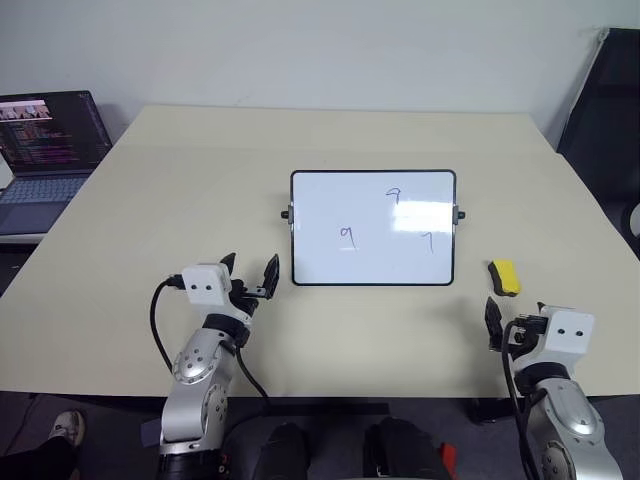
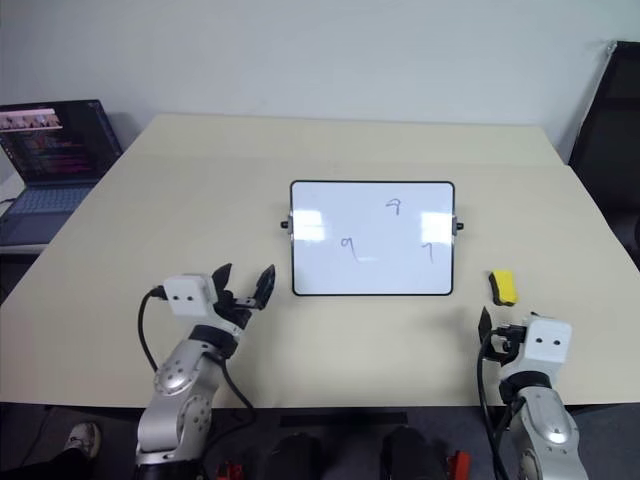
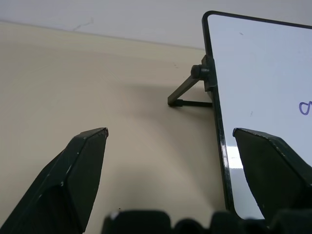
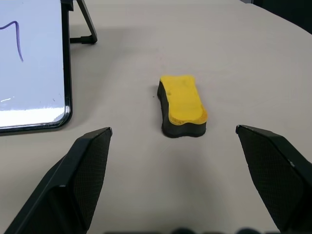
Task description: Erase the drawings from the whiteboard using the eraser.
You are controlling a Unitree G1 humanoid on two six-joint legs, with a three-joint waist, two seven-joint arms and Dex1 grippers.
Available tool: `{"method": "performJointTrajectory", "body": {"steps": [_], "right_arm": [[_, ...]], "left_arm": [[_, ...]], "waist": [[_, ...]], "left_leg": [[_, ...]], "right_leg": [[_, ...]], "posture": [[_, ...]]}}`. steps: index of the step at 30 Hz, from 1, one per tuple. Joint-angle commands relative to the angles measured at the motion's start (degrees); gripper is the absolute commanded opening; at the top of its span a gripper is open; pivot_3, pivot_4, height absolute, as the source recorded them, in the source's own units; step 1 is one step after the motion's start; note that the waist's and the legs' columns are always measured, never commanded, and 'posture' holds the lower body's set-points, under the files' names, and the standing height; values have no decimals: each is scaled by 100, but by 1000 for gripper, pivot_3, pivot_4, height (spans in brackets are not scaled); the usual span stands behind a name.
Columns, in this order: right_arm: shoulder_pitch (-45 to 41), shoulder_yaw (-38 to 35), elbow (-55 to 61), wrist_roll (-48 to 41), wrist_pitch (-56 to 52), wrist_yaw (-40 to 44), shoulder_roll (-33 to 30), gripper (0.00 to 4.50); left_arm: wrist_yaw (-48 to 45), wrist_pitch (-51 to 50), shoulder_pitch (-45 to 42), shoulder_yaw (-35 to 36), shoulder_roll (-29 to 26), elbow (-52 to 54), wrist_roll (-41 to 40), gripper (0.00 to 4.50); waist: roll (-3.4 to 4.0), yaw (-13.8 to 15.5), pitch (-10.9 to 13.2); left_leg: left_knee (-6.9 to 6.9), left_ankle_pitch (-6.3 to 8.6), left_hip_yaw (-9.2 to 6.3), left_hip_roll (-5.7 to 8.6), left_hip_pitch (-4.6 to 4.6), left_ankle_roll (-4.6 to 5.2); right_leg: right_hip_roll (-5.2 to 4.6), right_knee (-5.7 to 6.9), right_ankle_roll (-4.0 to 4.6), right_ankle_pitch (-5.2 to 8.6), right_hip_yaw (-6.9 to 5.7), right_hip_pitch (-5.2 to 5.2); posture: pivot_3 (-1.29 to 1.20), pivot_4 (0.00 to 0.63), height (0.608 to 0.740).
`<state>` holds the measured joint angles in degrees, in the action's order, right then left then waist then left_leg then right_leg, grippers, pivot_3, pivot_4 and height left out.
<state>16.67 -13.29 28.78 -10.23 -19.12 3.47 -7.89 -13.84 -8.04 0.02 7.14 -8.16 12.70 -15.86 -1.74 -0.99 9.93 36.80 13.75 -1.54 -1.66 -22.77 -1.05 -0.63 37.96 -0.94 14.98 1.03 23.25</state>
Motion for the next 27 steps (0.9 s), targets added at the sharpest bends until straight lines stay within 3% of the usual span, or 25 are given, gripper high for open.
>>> {"method": "performJointTrajectory", "body": {"steps": [1, 6, 13, 20, 27], "right_arm": [[-172, -100, 179, 97, -162, -17, -213, 4467], [-483, -113, 160, -38, -474, 7, -311, 4467], [-1085, -266, -191, -312, -1090, 146, -479, 4467], [-1646, -479, -685, -528, -1435, 45, -465, 4467], [-2192, -596, -1181, -626, -1574, -138, -367, 4467]], "left_arm": [[-673, 130, -205, -291, -263, 260, -160, 4500], [-2356, 32, -791, -1119, -946, 85, -348, 4500], [-4126, -150, -1601, -1911, -1439, -562, -510, 4500], [-4675, 88, -2175, -2035, -1375, -1157, -385, 4500], [-4780, 216, -2225, -2089, -1318, -1243, -281, 4500]], "waist": [[1, 0, 1], [4, -1, 1], [12, -37, 1], [20, -54, 6], [22, -62, 6]], "left_leg": [[1, 0, 1, 2, 0, 0], [8, 0, 5, 8, 3, 0], [1, 1, 9, 11, 0, 1], [0, 1, -1, 2, 0, 2], [-1, 1, 2, 3, -4, 2]], "right_leg": [[1, 0, 2, 1, 0, 0], [10, 3, 20, 10, -3, -2], [26, 1, -8, -6, -1, 3], [47, 6, 2, -9, -1, 5], [48, 3, 0, -10, 3, 7]], "posture": [[0, 150, 740], [0, 150, 740], [0, 150, 740], [0, 150, 740], [0, 150, 740]]}}
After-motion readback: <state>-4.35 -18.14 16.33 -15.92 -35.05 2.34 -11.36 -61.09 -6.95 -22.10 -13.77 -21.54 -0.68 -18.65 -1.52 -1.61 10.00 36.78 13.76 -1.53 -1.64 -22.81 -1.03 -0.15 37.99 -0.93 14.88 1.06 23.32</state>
